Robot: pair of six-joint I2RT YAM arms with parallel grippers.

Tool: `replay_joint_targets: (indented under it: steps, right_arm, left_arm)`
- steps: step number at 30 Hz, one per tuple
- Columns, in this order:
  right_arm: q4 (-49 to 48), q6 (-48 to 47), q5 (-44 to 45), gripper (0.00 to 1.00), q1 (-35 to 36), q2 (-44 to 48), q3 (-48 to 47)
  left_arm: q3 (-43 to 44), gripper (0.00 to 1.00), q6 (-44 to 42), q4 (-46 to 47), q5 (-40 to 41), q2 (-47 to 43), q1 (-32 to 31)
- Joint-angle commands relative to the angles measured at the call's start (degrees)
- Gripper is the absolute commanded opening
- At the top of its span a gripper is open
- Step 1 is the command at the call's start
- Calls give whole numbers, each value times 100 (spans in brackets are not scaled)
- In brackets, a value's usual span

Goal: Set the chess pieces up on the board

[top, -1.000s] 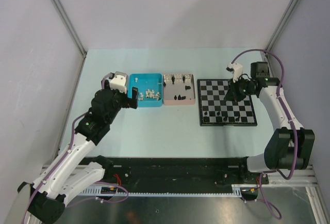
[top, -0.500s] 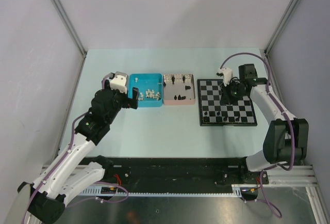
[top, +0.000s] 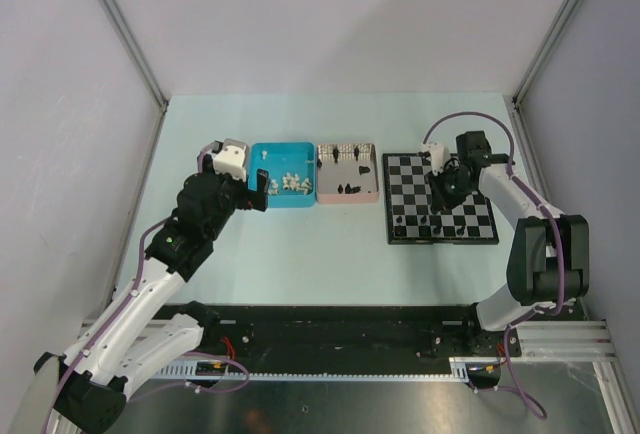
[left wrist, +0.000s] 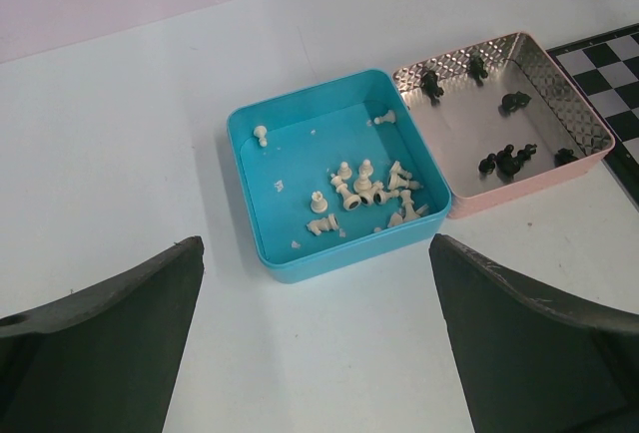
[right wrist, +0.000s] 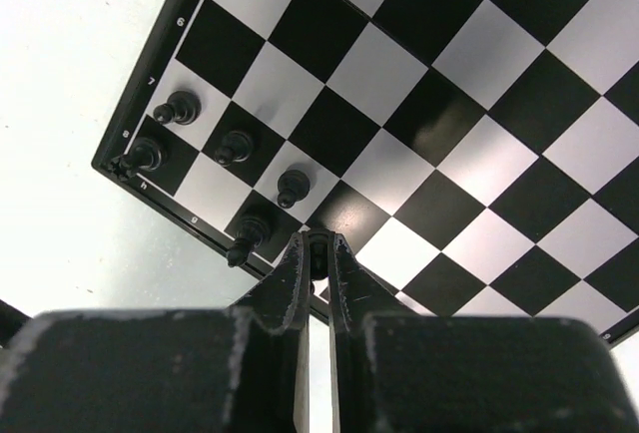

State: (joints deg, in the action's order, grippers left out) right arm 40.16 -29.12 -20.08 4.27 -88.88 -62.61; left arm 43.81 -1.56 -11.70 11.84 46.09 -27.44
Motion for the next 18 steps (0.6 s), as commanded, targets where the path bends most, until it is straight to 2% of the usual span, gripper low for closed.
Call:
replay_joint_targets:
  steps: [1,18]
  right_arm:
    - [-140,56,179,7,-14,-138,56]
    - [-378,82,487,9,3,-586,82]
  left_arm:
    - [-13,100,-213,151,-41,-29,37]
    - [-13,100,-222,151,-41,-65,28]
